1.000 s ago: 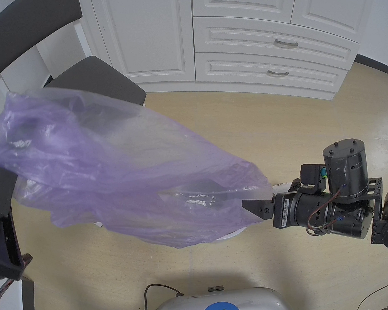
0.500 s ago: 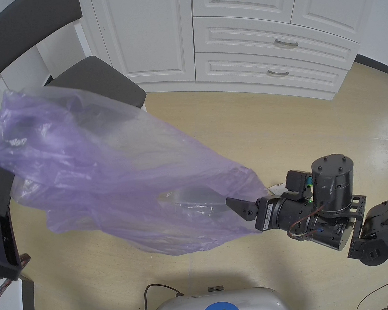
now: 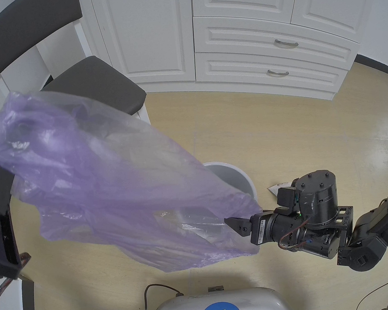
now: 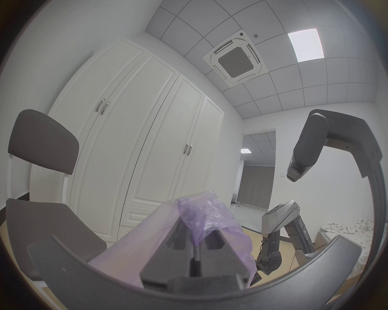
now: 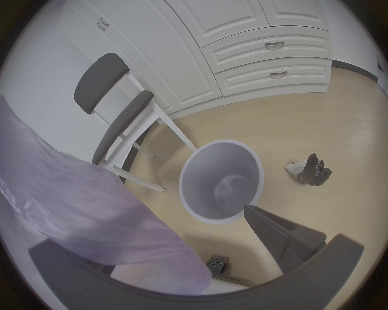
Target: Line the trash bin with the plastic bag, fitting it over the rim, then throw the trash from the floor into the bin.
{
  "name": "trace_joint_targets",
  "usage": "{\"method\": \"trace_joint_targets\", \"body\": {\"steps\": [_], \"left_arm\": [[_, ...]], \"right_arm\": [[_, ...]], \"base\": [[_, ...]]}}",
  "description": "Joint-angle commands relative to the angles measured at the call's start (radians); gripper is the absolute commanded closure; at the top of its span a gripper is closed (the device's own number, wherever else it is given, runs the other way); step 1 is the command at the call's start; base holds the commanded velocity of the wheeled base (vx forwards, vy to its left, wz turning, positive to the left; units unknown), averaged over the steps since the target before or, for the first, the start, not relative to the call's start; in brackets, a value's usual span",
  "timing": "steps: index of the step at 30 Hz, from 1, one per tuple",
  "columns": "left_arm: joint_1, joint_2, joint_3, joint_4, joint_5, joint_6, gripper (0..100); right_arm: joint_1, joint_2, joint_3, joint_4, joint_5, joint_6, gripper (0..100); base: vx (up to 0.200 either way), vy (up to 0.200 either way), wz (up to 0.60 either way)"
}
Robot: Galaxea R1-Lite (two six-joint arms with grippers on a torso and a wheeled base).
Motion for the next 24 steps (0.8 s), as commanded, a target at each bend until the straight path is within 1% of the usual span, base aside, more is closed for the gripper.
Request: {"method": "trace_joint_targets", "body": {"steps": [1, 5, 11, 16, 18, 19, 24], "left_arm": [[0.000, 0.003, 0.001, 0.000, 0.001, -0.001, 100], [0.001, 0.003, -0.001, 0.000, 0.001, -0.001, 100], [0.001, 0.003, -0.001, 0.001, 0.001, -0.001, 100], [0.001, 0.006, -0.003, 0.001, 0.002, -0.001, 100], [0.001, 0.005, -0.003, 0.001, 0.002, -0.001, 100], [0.001, 0.003, -0.004, 0.001, 0.002, -0.001, 100], [0.001, 0.002, -0.004, 0.001, 0.002, -0.001, 100]], "right_arm": [[-0.002, 0.028, 0.003, 0.002, -0.001, -0.003, 0], [-0.010, 0.058, 0.003, 0.002, -0.001, -0.005, 0], [-0.011, 0.048, 0.003, 0.000, -0.001, -0.005, 0], [0.006, -0.005, 0.025, -0.001, -0.001, -0.006, 0], [0.015, -0.018, 0.034, -0.001, 0.001, -0.014, 0], [0.033, -0.025, 0.048, -0.003, 0.001, -0.031, 0], [0.059, 0.004, 0.062, -0.010, 0.001, -0.040, 0]], "base": [[0.000, 0.000, 0.00], [0.000, 0.000, 0.00], [0.000, 0.000, 0.00], [0.000, 0.000, 0.00], [0.000, 0.000, 0.00], [0.000, 0.000, 0.00], [0.000, 0.000, 0.00]]}}
